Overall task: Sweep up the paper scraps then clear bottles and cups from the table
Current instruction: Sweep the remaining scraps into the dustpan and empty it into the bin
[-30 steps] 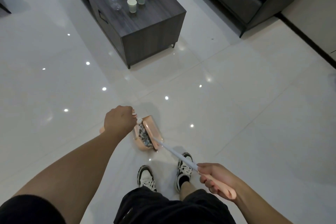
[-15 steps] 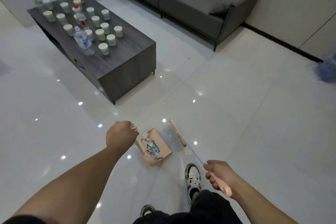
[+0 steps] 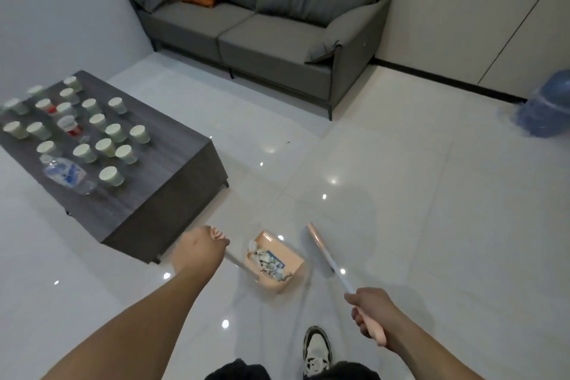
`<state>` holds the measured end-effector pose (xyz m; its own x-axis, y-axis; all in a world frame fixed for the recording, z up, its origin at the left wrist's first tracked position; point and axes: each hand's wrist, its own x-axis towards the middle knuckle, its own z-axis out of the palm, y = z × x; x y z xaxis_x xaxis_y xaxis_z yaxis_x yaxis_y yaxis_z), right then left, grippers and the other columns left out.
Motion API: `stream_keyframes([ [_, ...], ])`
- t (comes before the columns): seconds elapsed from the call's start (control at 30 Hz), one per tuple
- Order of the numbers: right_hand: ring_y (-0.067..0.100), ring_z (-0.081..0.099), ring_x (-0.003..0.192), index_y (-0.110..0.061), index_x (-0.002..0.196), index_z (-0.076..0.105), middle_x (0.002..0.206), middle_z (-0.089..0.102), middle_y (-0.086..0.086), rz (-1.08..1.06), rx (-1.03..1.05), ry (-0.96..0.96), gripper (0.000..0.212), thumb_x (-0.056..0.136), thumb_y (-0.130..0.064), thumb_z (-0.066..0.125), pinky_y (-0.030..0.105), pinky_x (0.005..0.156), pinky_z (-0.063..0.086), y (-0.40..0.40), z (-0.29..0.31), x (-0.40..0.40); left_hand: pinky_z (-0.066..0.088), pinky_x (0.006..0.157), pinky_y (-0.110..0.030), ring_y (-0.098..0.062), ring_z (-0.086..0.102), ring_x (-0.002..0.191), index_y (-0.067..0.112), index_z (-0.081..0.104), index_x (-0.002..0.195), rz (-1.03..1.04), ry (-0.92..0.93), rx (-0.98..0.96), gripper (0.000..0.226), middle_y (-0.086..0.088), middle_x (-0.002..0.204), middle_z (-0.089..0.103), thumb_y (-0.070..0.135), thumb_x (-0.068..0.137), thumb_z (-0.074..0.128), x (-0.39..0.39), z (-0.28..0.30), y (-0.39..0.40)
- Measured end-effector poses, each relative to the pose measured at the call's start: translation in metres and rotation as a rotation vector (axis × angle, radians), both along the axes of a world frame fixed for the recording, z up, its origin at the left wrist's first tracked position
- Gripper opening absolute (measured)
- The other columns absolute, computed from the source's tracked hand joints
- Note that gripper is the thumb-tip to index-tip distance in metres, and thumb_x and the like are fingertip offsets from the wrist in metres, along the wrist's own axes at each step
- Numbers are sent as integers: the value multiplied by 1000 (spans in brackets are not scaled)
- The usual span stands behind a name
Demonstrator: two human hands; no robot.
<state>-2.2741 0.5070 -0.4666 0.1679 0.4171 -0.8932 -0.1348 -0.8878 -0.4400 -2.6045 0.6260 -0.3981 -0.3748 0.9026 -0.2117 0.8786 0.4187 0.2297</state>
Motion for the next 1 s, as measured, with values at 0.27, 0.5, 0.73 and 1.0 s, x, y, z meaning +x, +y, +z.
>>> stream_keyframes([
  [0.27, 16, 34, 35, -8, 80, 50, 47, 42, 7, -77, 11, -2, 19, 87, 0, 66, 19, 39, 30, 103, 5, 40, 44, 57, -27, -18, 57, 61, 25, 63, 71, -50, 10, 20, 24, 5, 67, 59, 49, 75, 63, 49, 11, 138],
  [0.5, 18, 37, 38, -2, 76, 51, 49, 45, 11, -30, -4, -53, 22, 82, 7, 70, 21, 39, 32, 229, 21, 50, 44, 57, -26, -18, 57, 60, 25, 63, 70, -46, -31, 32, 23, 5, 65, 58, 47, 74, 62, 57, -7, 282],
  [0.73, 17, 34, 40, -1, 82, 54, 52, 43, 10, 44, -25, -114, 15, 86, 5, 68, 20, 39, 28, 385, 36, 53, 42, 53, -25, -19, 57, 61, 21, 58, 67, -17, -75, -63, 24, 2, 67, 58, 44, 75, 61, 53, -20, 407],
  [1.0, 16, 33, 36, -7, 77, 49, 50, 42, 7, 256, 10, -127, 22, 87, 0, 68, 20, 38, 28, 570, 21, 96, 57, 69, -33, -20, 63, 68, 23, 63, 73, 130, -134, -110, 25, 2, 75, 64, 47, 77, 68, 72, -36, 486],
])
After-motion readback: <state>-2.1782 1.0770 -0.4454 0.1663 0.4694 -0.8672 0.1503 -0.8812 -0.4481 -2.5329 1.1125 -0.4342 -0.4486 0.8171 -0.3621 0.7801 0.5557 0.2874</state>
